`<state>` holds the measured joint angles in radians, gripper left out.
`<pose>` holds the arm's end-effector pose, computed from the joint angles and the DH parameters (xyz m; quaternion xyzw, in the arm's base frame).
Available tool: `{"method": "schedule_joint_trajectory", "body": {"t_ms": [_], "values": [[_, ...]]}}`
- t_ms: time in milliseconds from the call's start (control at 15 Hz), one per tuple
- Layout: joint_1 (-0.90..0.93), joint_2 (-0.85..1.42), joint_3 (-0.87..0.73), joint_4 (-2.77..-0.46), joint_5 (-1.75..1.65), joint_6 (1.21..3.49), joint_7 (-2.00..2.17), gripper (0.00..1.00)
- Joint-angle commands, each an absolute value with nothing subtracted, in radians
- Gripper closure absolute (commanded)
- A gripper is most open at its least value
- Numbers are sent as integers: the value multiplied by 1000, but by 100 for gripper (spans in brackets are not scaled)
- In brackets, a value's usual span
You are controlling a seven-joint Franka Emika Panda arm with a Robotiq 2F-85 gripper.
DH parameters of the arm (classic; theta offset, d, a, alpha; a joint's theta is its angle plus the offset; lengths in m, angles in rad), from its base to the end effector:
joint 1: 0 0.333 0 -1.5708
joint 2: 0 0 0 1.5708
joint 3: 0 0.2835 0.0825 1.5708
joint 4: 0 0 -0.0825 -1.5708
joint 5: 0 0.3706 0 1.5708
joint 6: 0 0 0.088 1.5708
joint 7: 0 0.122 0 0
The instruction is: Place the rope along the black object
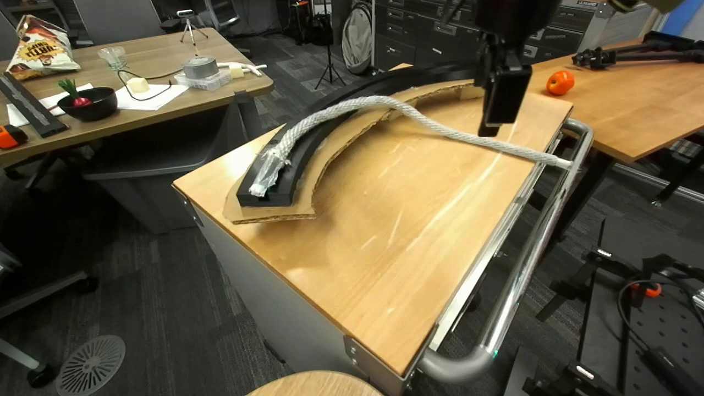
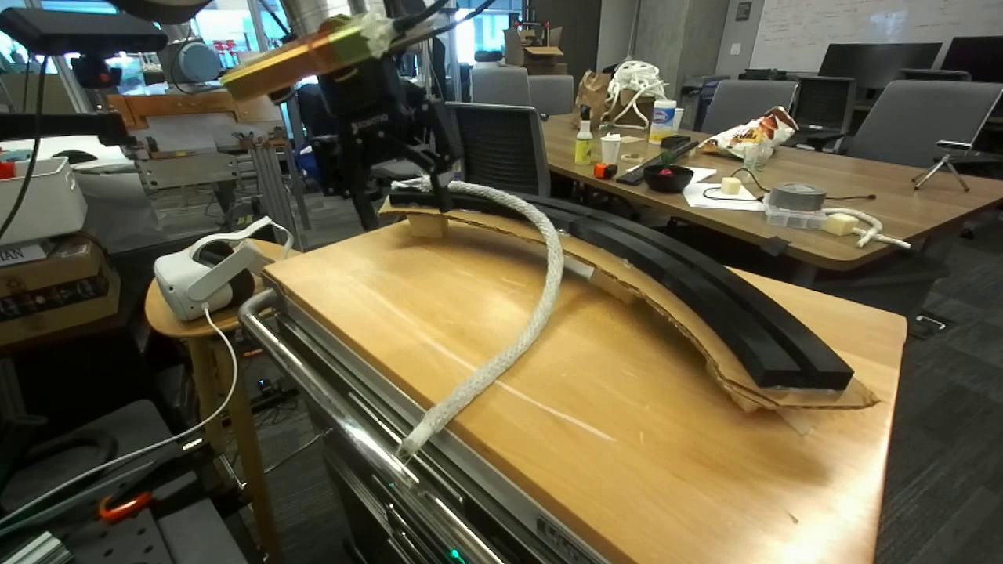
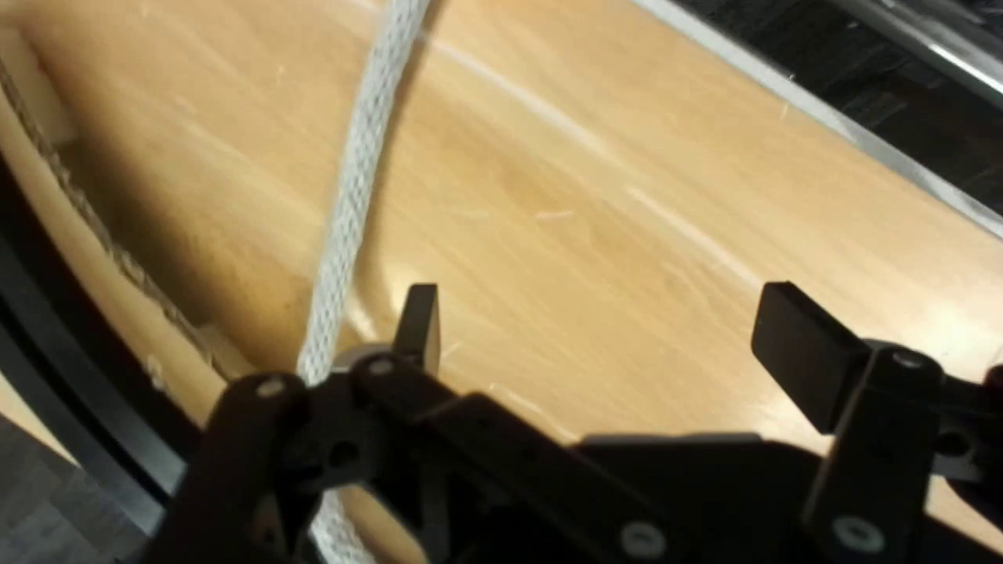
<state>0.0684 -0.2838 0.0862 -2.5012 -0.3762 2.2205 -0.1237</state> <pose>0.4330 0.0501 0.3515 0.9558 0.2462 0.0019 0.1608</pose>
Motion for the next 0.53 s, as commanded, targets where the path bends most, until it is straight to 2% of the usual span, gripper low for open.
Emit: {"method": "schedule_joint_trajectory", "body": {"t_ms": [0,67,133,333,467], "values": [[37,-427,72,-2668,-359,2257,18,0],[42,-420,54,-2684,-392,2323,-60,0],[51,-368,77,-2619,-370,2242,-37,0],[49,-371,74,-2635,-371,2251,-37,0],[49,-380,47,-2660,-440,2352,-179,0]]}}
